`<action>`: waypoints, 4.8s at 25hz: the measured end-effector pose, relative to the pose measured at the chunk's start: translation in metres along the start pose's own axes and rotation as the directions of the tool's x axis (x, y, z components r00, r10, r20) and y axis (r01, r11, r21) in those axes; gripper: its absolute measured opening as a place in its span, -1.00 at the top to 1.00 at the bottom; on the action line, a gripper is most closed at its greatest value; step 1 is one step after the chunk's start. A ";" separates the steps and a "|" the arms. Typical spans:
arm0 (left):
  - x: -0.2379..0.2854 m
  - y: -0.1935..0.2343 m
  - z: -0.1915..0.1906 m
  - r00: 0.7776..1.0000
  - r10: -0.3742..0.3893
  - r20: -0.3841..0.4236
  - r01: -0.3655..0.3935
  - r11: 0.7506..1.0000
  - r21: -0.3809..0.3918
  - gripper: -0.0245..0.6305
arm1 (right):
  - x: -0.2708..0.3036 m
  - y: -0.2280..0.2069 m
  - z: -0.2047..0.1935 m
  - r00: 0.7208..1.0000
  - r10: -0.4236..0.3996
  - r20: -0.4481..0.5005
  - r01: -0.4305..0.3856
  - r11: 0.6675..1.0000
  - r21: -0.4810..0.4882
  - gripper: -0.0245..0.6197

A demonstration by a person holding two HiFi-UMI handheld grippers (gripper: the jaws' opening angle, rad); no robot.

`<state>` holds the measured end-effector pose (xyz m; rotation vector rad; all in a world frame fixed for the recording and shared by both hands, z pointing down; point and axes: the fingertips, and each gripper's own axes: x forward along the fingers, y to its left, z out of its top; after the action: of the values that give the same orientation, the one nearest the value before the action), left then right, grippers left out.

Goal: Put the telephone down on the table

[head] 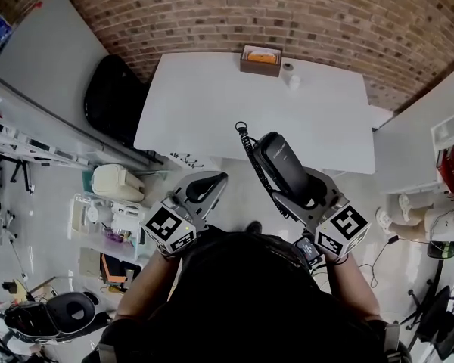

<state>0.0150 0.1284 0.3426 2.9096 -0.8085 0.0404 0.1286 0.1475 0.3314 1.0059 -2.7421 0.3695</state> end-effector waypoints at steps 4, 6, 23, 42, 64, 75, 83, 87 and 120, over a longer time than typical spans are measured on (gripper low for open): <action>0.023 -0.006 -0.002 1.000 -0.025 -0.015 0.025 1.000 -0.006 0.90 | -0.012 -0.020 -0.003 1.000 -0.021 0.014 0.021 0.999 0.028 0.08; 0.030 -0.007 -0.003 0.999 -0.040 -0.016 0.039 0.999 -0.023 0.90 | -0.014 -0.027 -0.004 0.999 -0.030 0.015 0.030 0.999 0.032 0.08; 0.058 0.035 -0.007 0.993 -0.115 -0.003 0.115 0.992 -0.060 0.90 | 0.008 -0.057 -0.004 0.992 -0.128 0.005 0.127 0.988 0.092 0.08; 0.053 0.236 0.025 0.966 -0.259 -0.007 0.258 0.965 -0.046 0.90 | 0.184 -0.104 0.068 0.961 -0.277 -0.007 0.277 0.956 0.094 0.08; 0.043 0.320 0.023 0.992 -0.127 -0.015 0.125 0.989 -0.080 0.90 | 0.284 -0.135 0.082 0.990 -0.125 -0.067 0.130 0.989 0.067 0.08; 0.102 0.309 0.039 1.000 0.000 -0.028 -0.003 0.995 -0.101 0.90 | 0.263 -0.198 0.093 0.998 -0.010 -0.063 0.013 0.999 0.043 0.08; 0.149 0.289 0.034 0.995 0.099 -0.017 -0.100 0.991 -0.091 0.90 | 0.228 -0.251 0.086 0.994 0.068 -0.085 -0.066 0.998 0.022 0.08; 0.160 0.280 0.027 0.993 0.120 -0.018 -0.121 0.990 -0.067 0.90 | 0.216 -0.265 0.076 0.992 0.085 -0.092 -0.082 0.996 0.041 0.08; 0.202 0.364 -0.037 0.988 0.062 -0.143 -0.092 0.972 -0.217 0.90 | 0.312 -0.338 -0.014 0.965 0.048 -0.257 0.010 0.975 0.220 0.08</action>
<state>0.0008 -0.2796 0.4306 2.6327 -0.8433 0.1424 0.1171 -0.2866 0.4838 0.9056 -2.5131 0.7656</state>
